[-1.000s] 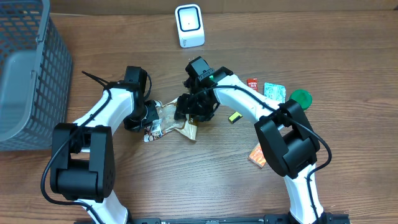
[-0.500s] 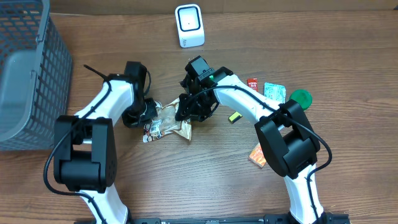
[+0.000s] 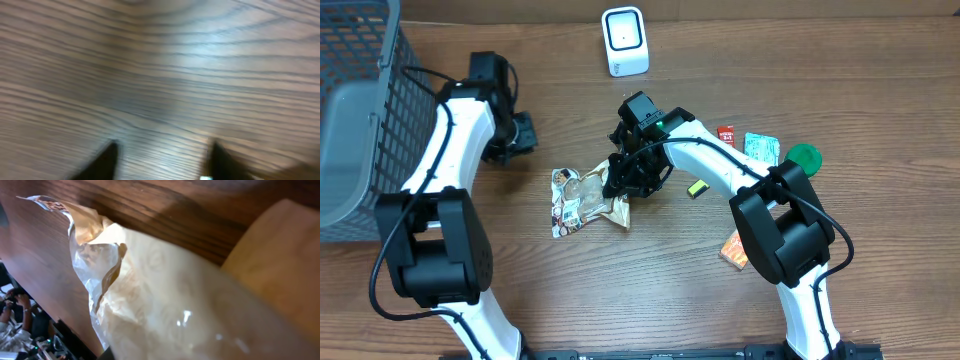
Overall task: Scan the item barcode
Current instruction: 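Lift the snack bag up toward the scanner with the right gripper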
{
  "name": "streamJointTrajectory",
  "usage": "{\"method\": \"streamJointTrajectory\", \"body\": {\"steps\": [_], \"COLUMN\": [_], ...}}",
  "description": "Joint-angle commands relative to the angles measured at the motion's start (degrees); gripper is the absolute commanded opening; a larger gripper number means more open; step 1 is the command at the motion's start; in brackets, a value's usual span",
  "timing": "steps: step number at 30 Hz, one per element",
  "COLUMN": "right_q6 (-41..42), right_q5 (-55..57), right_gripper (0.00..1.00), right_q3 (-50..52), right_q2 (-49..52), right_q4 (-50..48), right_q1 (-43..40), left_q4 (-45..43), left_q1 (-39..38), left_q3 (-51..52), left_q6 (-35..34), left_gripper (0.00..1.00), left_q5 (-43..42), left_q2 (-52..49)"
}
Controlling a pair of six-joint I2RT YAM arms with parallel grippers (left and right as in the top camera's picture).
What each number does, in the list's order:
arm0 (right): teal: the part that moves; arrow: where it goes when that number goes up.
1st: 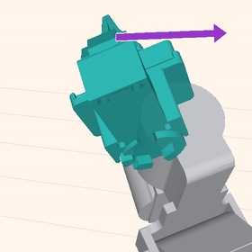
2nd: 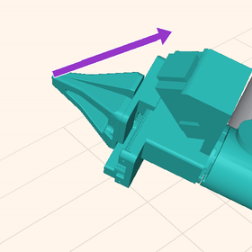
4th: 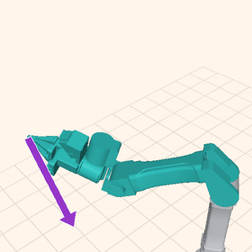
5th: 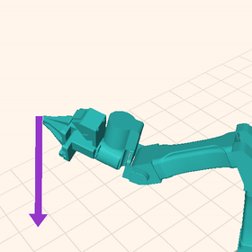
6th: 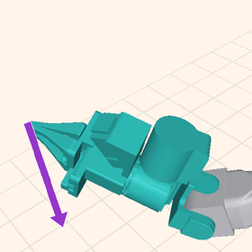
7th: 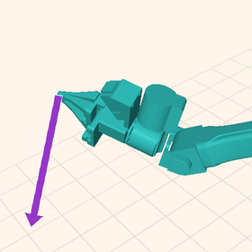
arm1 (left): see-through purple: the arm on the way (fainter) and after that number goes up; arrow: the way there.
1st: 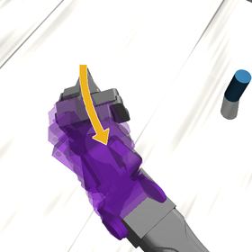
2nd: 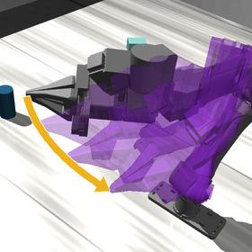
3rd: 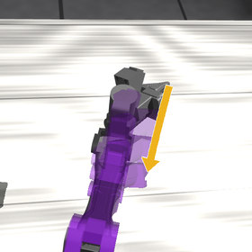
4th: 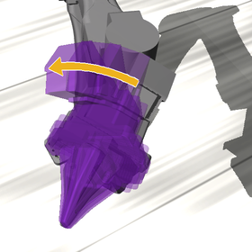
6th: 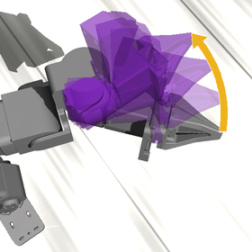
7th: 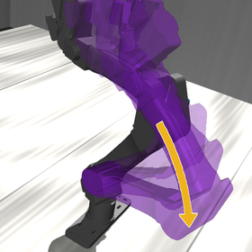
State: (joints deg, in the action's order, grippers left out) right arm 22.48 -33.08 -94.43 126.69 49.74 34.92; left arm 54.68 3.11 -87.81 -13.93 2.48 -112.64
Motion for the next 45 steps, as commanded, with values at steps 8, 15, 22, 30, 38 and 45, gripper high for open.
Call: {"method": "streamJointTrajectory", "body": {"steps": [8, 15, 22, 30, 38, 45], "right_q6": [-5.3, -19.1, -32.7, -48.0, -51.5, -59.3], "right_q5": [0.0, 9.2, 20.9, 33.5, 43.2, 51.6], "right_gripper": [0.04, 0.04, 0.04, 0.04, 0.04, 0.04], "right_q3": [-5.2, -24.0, -40.6, -42.3, -41.6, -41.6], "right_q2": [-2.3, -2.7, -2.7, -2.3, 0.1, 6.8], "right_q4": [-0.1, 13.2, 16.7, 4.7, -11.0, -23.6], "right_q1": [-1.4, -4.0, -3.7, -3.7, -3.9, -4.2], "left_q4": [-1.0, -1.0, -1.0, -1.0, -1.0, -1.0], "left_q1": [2.3, 2.3, 2.3, 2.3, 2.3, 2.3], "left_q3": [-0.7, -0.7, -0.7, -0.7, -0.7, -0.7], "left_q6": [-0.2, -0.2, -0.2, -0.2, -0.2, -0.2], "left_gripper": [1.00, 1.00, 1.00, 1.00, 1.00, 1.00], "left_q5": [3.0, 3.0, 3.0, 3.0, 3.0, 3.0], "left_q2": [-0.1, -0.1, -0.1, -0.1, -0.1, -0.1]}}
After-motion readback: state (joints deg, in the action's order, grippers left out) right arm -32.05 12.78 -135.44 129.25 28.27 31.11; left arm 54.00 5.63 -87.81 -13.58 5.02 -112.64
